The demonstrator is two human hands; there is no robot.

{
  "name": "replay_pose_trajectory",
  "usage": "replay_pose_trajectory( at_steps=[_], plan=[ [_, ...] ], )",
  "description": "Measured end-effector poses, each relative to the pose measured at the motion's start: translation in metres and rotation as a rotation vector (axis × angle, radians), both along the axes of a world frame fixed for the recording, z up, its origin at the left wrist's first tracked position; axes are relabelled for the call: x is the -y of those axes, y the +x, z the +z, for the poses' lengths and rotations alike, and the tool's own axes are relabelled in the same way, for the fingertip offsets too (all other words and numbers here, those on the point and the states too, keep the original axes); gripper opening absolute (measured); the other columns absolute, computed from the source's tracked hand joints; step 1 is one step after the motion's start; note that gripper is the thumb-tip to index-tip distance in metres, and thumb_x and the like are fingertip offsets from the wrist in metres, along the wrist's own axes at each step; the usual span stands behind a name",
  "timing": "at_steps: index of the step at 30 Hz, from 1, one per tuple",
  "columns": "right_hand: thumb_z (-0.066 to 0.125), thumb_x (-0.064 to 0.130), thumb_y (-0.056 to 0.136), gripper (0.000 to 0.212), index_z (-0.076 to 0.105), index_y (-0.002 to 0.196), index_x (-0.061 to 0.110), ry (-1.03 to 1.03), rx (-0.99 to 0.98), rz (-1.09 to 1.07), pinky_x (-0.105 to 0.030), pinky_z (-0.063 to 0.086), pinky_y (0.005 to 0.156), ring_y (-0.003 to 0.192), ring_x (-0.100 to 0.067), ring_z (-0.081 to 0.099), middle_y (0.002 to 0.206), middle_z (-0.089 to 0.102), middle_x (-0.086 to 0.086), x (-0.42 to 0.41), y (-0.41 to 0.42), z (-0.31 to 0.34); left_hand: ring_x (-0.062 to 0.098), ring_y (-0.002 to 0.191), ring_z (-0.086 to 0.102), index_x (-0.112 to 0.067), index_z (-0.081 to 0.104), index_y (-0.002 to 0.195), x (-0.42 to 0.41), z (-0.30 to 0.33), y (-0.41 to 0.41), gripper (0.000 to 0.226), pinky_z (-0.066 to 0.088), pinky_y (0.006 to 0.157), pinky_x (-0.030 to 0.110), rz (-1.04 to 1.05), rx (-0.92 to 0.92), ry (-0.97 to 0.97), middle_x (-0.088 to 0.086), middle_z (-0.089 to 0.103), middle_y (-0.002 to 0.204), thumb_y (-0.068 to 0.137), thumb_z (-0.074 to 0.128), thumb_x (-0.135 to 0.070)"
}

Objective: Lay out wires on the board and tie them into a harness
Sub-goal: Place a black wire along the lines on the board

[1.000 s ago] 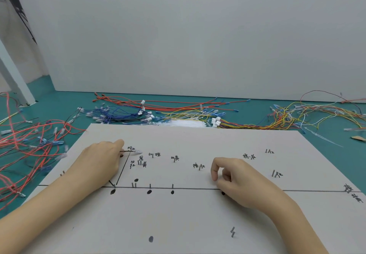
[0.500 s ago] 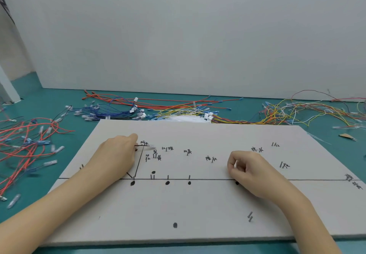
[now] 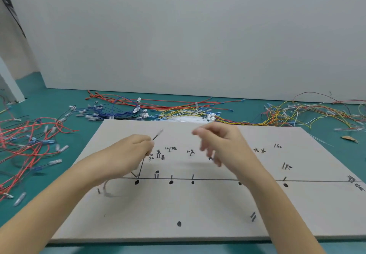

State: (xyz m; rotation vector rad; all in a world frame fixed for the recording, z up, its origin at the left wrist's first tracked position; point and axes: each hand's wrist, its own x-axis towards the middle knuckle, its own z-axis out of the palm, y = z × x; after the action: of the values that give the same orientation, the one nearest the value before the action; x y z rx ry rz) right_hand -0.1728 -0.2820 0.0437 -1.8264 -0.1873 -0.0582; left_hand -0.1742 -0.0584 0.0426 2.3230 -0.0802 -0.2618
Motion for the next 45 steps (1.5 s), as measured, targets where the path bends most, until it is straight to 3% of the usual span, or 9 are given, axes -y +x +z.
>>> replay_pose_trajectory(
  at_steps=[5, 12, 21, 24, 28, 30, 34, 39, 45],
  plan=[
    [0.059, 0.034, 0.095, 0.025, 0.068, 0.098, 0.011, 0.103, -0.201, 0.237, -0.02, 0.039, 0.04, 0.054, -0.011, 0.054, 0.073, 0.068, -0.003, -0.046, 0.006, -0.007, 0.008, 0.039, 0.02, -0.015, 0.038, 0.07, 0.02, 0.011, -0.01, 0.034, 0.018, 0.036, 0.016, -0.051, -0.174, -0.375, -0.004, 0.029, 0.059, 0.104, 0.034, -0.022],
    [0.055, 0.018, 0.097, 0.018, 0.071, 0.097, 0.009, 0.234, -0.186, 0.094, -0.018, 0.042, 0.045, 0.06, -0.009, 0.049, 0.076, 0.054, 0.002, -0.058, 0.02, -0.014, 0.01, 0.041, 0.025, -0.016, 0.046, 0.069, 0.022, -0.002, -0.021, 0.038, 0.022, 0.04, 0.018, -0.041, -0.194, -0.422, -0.006, 0.035, 0.055, 0.104, 0.034, -0.026],
    [0.065, -0.004, 0.087, 0.004, 0.069, 0.087, -0.004, 0.13, -0.164, 0.105, -0.017, 0.048, 0.048, 0.052, -0.01, 0.059, 0.072, 0.065, -0.006, -0.048, 0.047, -0.023, 0.004, 0.085, 0.051, -0.024, 0.064, 0.095, 0.008, -0.03, -0.075, 0.036, 0.041, 0.075, 0.02, 0.023, 0.408, 0.384, -0.01, 0.054, 0.078, 0.1, 0.034, -0.044],
    [0.069, -0.001, 0.084, 0.008, 0.072, 0.091, -0.004, -0.041, -0.107, 0.169, -0.014, 0.045, 0.048, 0.054, -0.01, 0.058, 0.07, 0.067, -0.005, -0.052, 0.053, -0.031, 0.006, 0.101, 0.054, -0.042, 0.053, 0.125, 0.021, -0.024, -0.092, 0.033, 0.045, 0.083, 0.022, 0.05, 0.38, 0.488, -0.012, 0.054, 0.092, 0.101, 0.03, -0.044],
    [0.074, 0.005, 0.082, 0.009, 0.076, 0.09, 0.004, -0.245, 0.015, 0.231, -0.024, 0.055, 0.073, 0.069, -0.007, 0.064, 0.083, 0.074, -0.007, -0.064, 0.055, -0.04, 0.008, 0.099, 0.061, -0.052, 0.047, 0.129, 0.028, -0.025, -0.099, 0.033, 0.051, 0.076, 0.025, -0.03, 0.389, 0.579, -0.012, 0.045, 0.084, 0.098, 0.046, -0.041],
    [0.074, 0.009, 0.082, 0.008, 0.077, 0.089, 0.006, -0.288, 0.047, 0.219, -0.023, 0.054, 0.073, 0.067, -0.003, 0.062, 0.083, 0.074, -0.006, -0.067, 0.056, -0.045, 0.009, 0.114, 0.052, -0.047, 0.032, 0.139, 0.026, -0.037, -0.099, 0.037, 0.044, 0.086, 0.024, -0.002, 0.353, 0.629, -0.01, 0.036, 0.089, 0.103, 0.025, -0.041],
    [0.075, 0.017, 0.082, 0.007, 0.078, 0.087, 0.013, -0.391, 0.105, 0.161, -0.004, 0.035, 0.052, 0.055, 0.009, 0.051, 0.07, 0.062, 0.012, -0.068, 0.059, -0.048, 0.012, 0.117, 0.049, -0.035, 0.035, 0.136, 0.023, -0.046, -0.094, 0.036, 0.04, 0.08, 0.026, -0.033, 0.301, 0.748, -0.011, 0.033, 0.091, 0.101, 0.026, -0.03],
    [0.074, 0.02, 0.083, 0.009, 0.079, 0.088, 0.014, -0.397, 0.033, 0.144, -0.009, 0.043, 0.06, 0.065, 0.004, 0.057, 0.074, 0.069, 0.01, -0.067, 0.06, -0.052, 0.013, 0.118, 0.048, -0.034, 0.036, 0.135, 0.019, -0.051, -0.09, 0.035, 0.04, 0.082, 0.026, -0.06, 0.278, 0.795, -0.009, 0.033, 0.083, 0.101, 0.027, -0.029],
    [0.072, 0.018, 0.085, 0.01, 0.079, 0.082, 0.012, -0.39, -0.062, 0.077, -0.029, 0.052, 0.073, 0.072, -0.013, 0.061, 0.076, 0.072, 0.0, -0.064, 0.068, -0.052, 0.017, 0.118, 0.049, -0.029, 0.04, 0.133, 0.019, -0.048, -0.09, 0.034, 0.032, 0.075, 0.028, -0.143, 0.264, 0.865, -0.009, 0.046, 0.106, 0.101, 0.029, -0.027]
  ],
)
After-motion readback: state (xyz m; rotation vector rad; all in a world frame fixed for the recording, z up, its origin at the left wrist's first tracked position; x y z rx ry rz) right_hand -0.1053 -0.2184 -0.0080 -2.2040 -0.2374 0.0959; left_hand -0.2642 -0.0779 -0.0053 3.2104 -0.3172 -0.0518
